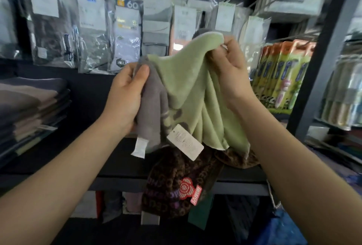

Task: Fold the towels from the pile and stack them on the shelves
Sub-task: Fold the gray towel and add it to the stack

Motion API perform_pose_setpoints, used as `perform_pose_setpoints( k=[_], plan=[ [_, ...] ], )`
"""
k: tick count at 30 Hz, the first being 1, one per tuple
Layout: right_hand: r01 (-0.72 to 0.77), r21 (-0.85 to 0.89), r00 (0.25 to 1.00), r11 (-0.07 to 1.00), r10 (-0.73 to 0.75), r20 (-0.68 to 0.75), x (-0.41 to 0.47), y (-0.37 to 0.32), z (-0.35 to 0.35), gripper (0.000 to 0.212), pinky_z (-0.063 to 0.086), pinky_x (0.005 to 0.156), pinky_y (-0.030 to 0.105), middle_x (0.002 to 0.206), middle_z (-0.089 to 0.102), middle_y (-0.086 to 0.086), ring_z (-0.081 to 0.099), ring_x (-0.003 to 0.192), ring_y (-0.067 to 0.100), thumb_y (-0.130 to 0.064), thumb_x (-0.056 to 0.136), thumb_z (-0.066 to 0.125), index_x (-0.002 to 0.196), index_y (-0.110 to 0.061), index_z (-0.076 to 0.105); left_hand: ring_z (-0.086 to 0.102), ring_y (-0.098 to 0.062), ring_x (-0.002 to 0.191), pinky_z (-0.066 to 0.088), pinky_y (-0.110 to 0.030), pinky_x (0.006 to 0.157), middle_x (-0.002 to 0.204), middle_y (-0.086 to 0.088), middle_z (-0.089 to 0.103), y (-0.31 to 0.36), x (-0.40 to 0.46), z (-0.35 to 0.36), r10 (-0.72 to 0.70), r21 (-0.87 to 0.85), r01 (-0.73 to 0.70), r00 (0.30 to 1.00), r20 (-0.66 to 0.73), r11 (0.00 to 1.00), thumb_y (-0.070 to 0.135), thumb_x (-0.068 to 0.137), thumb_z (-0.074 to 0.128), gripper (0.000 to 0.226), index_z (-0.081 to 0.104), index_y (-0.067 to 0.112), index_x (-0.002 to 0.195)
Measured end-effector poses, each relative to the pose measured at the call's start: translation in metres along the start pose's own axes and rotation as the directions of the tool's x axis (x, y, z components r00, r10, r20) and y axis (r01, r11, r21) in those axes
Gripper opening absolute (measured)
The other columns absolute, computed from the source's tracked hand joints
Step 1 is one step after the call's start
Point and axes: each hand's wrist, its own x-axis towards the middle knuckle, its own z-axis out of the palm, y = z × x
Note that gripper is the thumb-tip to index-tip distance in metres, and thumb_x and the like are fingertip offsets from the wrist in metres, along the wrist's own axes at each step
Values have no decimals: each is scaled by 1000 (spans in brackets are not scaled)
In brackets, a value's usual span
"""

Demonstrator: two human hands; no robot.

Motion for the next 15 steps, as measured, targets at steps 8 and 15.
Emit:
perform_pose_setpoints(
  k=[8, 15],
  plan=[
    [313, -91, 941, 946, -296, 163, -44, -66, 101, 17, 30, 60, 22, 64, 40, 6, 37, 60, 13, -5, 94, 43, 90, -21, 46, 63, 4, 77, 48, -13, 67, 75, 19, 68, 69, -42, -58, 176, 65, -197, 954, 243, 978, 15, 95, 45, 14, 55, 24, 91],
    [210, -279, 948, 937, -125, 292, -104, -44, 196, 8, 31, 57, 6, 52, 50, -26, 46, 52, -10, -16, 85, 58, 85, -24, 56, 54, 0, 62, 42, -18, 62, 66, 12, 64, 79, -86, -171, 100, 421, -218, 953, 285, 880, 53, 67, 58, 36, 51, 22, 84]
  ],
)
